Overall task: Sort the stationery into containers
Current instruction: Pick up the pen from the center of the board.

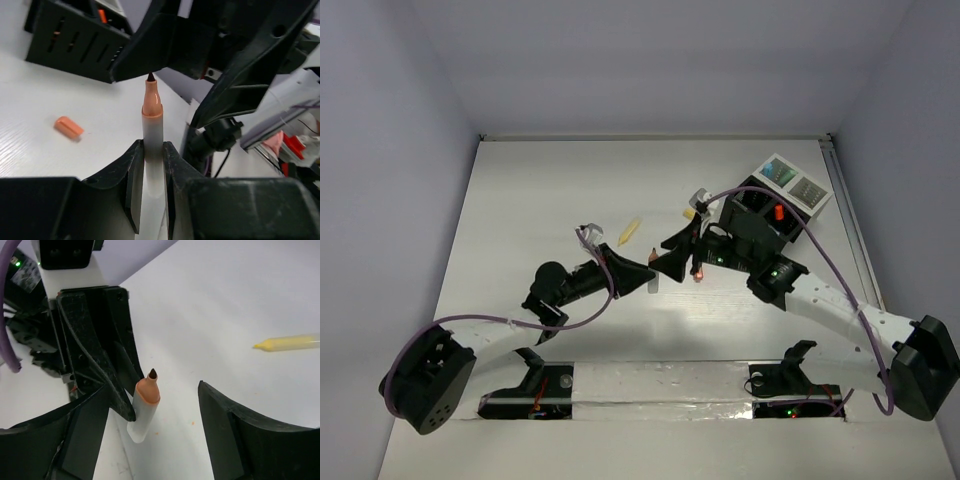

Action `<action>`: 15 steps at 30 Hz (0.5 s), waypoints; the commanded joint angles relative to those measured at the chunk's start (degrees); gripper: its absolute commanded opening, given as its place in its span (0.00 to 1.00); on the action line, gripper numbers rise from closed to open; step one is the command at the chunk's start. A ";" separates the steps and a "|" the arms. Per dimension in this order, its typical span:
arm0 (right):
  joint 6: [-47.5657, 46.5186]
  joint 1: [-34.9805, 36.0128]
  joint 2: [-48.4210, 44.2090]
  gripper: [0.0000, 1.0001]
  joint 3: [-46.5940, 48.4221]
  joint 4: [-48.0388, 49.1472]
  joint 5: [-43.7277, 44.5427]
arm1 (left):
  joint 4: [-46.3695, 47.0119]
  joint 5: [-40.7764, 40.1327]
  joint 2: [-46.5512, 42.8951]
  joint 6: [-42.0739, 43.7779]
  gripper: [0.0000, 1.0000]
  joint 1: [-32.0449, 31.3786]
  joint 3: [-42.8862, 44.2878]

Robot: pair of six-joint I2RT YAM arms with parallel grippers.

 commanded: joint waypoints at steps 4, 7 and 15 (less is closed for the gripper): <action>3.36 0.26 0.87 0.69 -0.17 7.31 -9.65 | 12.77 8.35 0.42 -3.51 0.00 0.12 -0.93; 4.06 0.26 2.01 0.60 -0.43 7.84 -10.36 | 12.94 8.18 0.34 -3.60 0.00 0.12 -0.93; 5.38 0.26 2.72 0.37 -1.40 8.90 -11.42 | 12.59 7.47 -0.10 -3.60 0.00 0.12 -0.85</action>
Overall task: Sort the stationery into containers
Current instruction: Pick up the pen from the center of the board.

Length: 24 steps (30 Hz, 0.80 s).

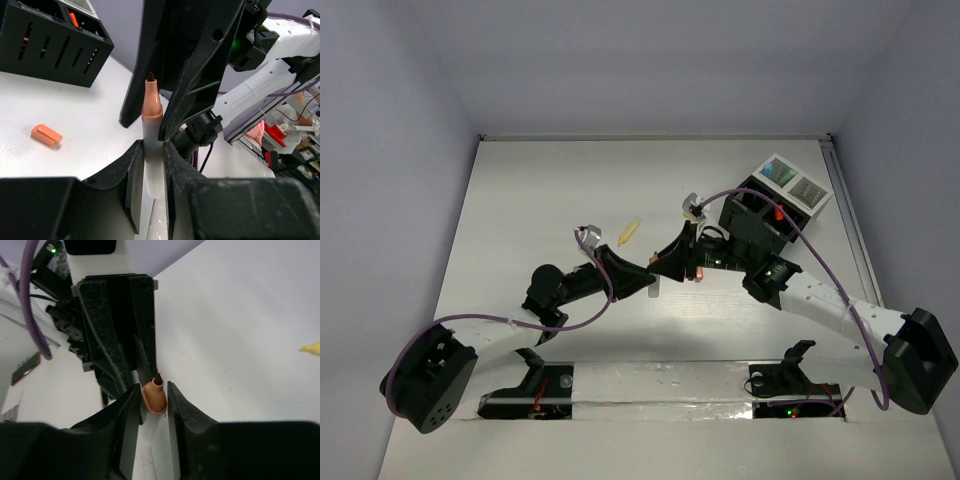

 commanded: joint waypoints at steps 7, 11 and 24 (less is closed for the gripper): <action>1.86 0.21 -0.34 0.00 -0.88 4.90 1.83 | 6.43 1.64 0.18 -0.91 0.28 0.12 -0.41; 3.36 0.21 0.62 0.00 -0.44 7.88 3.78 | 9.41 3.57 2.20 -2.05 0.42 0.12 -1.02; 6.08 0.21 5.02 0.00 1.24 11.76 1.41 | 14.08 5.42 7.48 -4.25 0.39 0.12 -1.12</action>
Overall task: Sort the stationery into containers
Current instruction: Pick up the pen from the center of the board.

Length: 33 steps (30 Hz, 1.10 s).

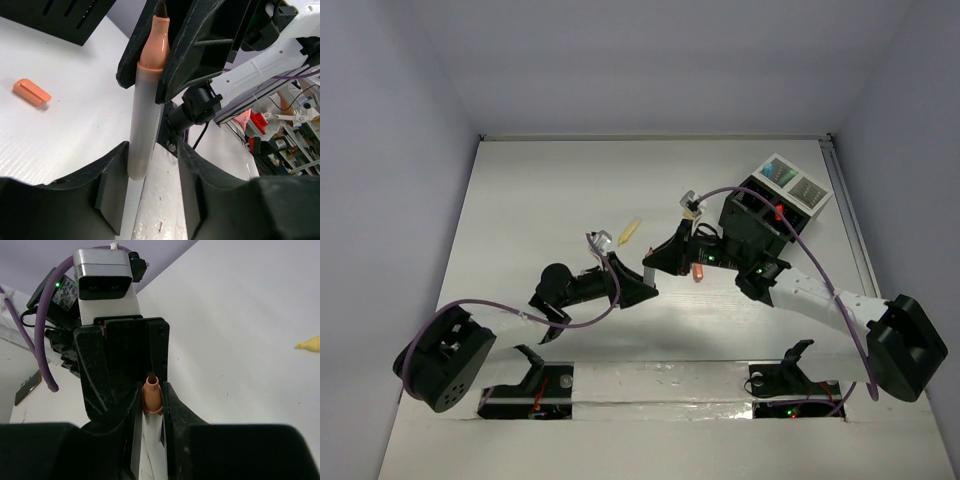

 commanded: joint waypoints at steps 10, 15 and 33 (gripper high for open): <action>1.85 0.21 1.53 0.00 1.93 5.97 -1.24 | 12.71 0.43 0.42 -0.27 0.00 0.12 0.26; 1.41 0.21 1.79 0.00 1.41 4.04 -1.07 | 11.74 -1.50 -0.72 0.25 0.00 0.12 -0.18; 5.01 0.21 3.02 0.00 -1.32 7.90 -2.29 | 16.22 -2.03 1.91 -2.03 0.28 0.12 -0.44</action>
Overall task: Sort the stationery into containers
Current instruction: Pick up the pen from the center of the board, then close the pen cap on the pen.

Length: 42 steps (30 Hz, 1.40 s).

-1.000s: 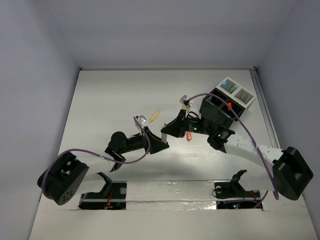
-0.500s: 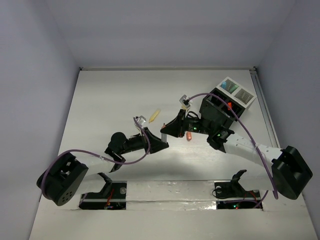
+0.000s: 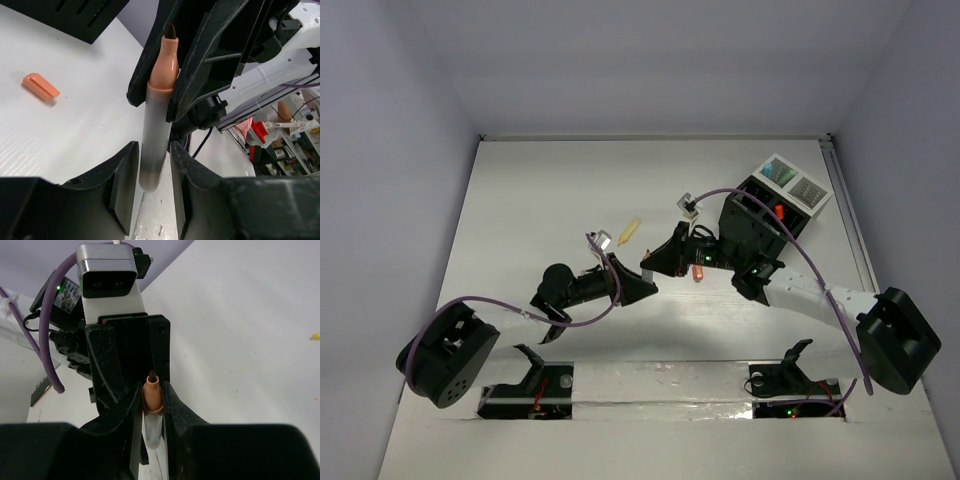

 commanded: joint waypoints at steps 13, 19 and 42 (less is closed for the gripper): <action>0.71 0.21 -1.31 0.07 -0.93 3.47 1.96 | 15.77 1.06 0.58 -0.74 0.00 0.12 -0.24; -1.75 -1.01 -5.26 0.58 -1.63 -4.00 7.75 | 1.72 -5.18 -4.59 4.35 0.00 0.12 0.55; -9.49 -5.06 6.67 0.77 13.29 -49.79 47.05 | -22.64 -18.20 -14.88 15.87 0.00 0.12 2.57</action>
